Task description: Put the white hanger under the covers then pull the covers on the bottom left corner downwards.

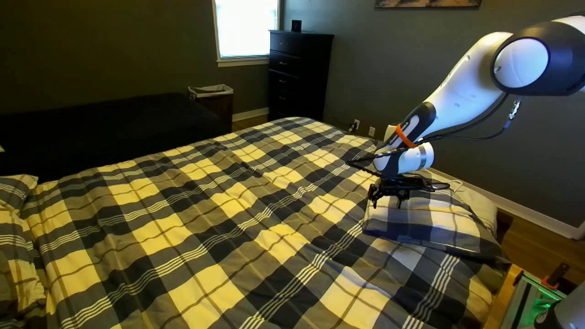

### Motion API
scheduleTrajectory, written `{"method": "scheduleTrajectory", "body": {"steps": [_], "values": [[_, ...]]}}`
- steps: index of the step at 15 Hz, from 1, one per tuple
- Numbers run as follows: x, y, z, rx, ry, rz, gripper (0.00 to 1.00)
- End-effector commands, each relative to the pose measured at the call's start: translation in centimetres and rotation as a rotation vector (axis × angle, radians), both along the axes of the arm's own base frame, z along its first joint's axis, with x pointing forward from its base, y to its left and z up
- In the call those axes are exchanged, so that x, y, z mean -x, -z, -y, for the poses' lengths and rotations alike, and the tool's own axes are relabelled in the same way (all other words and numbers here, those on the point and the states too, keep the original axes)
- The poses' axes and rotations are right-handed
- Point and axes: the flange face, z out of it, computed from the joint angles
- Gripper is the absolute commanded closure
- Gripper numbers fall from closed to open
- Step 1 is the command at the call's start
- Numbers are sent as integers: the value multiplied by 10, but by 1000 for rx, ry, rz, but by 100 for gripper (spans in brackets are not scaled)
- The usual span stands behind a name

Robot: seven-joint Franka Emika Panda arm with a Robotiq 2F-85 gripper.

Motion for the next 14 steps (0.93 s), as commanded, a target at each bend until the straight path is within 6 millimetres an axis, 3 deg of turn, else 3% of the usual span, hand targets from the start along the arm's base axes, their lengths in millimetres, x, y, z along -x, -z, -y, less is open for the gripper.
{"method": "scheduleTrajectory", "body": {"steps": [1,4,5,9,10,11,14], "values": [[-2,21,-31,93,-120,2,0],[-9,39,-50,137,-173,-33,0],[-9,45,-54,144,-183,-58,3],[-13,60,-66,176,-219,-94,1],[-14,63,-67,179,-225,-104,25],[-16,66,-68,184,-228,-115,26],[-16,71,-64,206,-214,-143,50]]}}
